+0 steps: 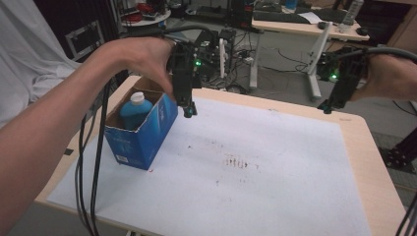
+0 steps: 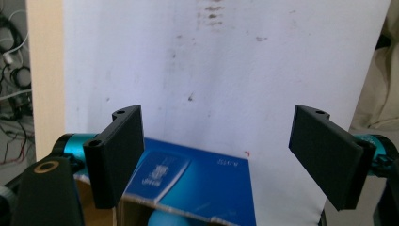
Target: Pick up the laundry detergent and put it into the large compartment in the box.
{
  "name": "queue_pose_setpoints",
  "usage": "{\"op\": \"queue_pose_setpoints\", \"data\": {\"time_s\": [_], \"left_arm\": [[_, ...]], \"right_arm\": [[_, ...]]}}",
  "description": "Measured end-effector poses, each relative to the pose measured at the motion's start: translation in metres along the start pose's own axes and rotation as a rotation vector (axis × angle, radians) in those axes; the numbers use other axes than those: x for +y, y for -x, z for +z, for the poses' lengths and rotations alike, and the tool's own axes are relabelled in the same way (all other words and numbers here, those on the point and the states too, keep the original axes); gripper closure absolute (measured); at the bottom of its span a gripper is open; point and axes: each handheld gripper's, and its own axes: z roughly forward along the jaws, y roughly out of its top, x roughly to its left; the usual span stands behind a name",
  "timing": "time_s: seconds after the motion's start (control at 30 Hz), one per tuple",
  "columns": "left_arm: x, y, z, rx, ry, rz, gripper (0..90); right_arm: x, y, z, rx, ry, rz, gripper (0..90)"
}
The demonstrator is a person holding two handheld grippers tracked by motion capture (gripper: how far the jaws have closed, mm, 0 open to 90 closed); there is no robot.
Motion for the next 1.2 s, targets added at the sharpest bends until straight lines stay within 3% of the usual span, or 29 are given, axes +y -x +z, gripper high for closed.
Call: {"op": "queue_pose_setpoints", "data": {"time_s": [0.23,0.47,0.67,0.87,1.2], "left_arm": [[0.028,0.017,0.036,-0.047,-0.032,0.090,18.6],[0.045,0.027,0.063,-0.083,-0.029,0.121,18.6],[0.050,0.033,0.085,-0.109,-0.059,0.122,18.7],[0.044,0.037,0.108,-0.132,-0.068,0.085,18.7],[0.042,0.040,0.113,-0.135,-0.079,0.096,18.7]], "right_arm": [[0.002,-0.004,-0.004,-0.004,0.002,-0.002,12.3],[0.001,-0.008,-0.010,-0.009,0.007,0.012,12.3],[0.004,-0.011,-0.012,-0.010,0.006,0.014,12.3],[0.005,-0.012,-0.011,-0.009,0.004,0.010,12.3],[0.008,-0.011,-0.009,-0.006,0.004,0.004,12.3]]}}
